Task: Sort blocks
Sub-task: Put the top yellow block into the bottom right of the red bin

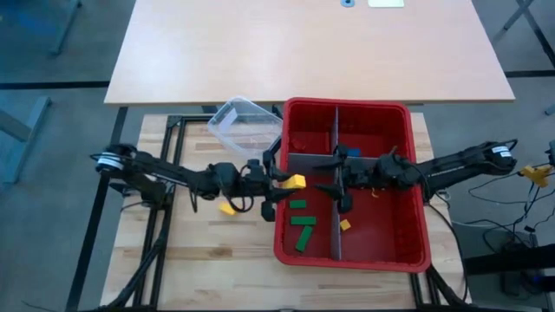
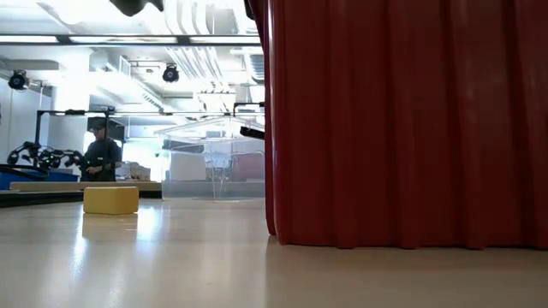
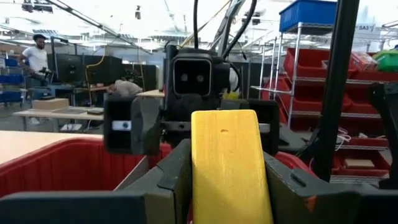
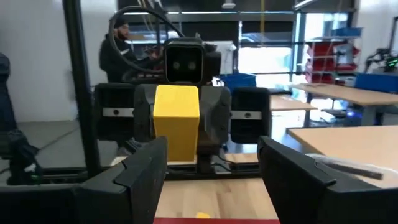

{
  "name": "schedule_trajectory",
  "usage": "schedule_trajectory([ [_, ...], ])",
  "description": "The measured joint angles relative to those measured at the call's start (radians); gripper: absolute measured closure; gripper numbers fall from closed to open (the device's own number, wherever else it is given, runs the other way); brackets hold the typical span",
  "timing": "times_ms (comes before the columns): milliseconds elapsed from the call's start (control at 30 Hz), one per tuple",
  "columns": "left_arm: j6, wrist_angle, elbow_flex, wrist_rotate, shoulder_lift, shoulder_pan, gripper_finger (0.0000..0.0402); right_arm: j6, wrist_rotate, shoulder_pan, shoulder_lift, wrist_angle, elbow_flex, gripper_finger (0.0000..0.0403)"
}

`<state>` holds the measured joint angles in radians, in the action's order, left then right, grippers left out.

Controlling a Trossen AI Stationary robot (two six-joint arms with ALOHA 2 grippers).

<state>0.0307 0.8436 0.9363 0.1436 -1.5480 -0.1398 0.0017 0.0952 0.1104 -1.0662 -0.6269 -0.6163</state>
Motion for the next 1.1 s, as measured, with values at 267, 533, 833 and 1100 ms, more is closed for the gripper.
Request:
schedule_trajectory([
  [267,-0.031,0.064,0.064,0.039,-0.022,0.005,0.0291,-0.004,-0.027,0.000,-0.051,-0.021,0.000,0.0174],
  [533,-0.045,0.083,0.069,0.041,-0.022,0.006,0.0291,-0.026,-0.054,0.000,-0.085,-0.127,0.000,0.0174],
  [833,-0.037,0.083,0.069,0.041,-0.022,0.007,0.0291,-0.039,-0.061,0.000,-0.130,-0.141,-0.033,0.0174],
  [1100,-0.022,0.072,0.069,0.040,-0.022,0.007,0.0291,-0.055,-0.078,-0.002,-0.217,-0.138,-0.114,0.0174],
])
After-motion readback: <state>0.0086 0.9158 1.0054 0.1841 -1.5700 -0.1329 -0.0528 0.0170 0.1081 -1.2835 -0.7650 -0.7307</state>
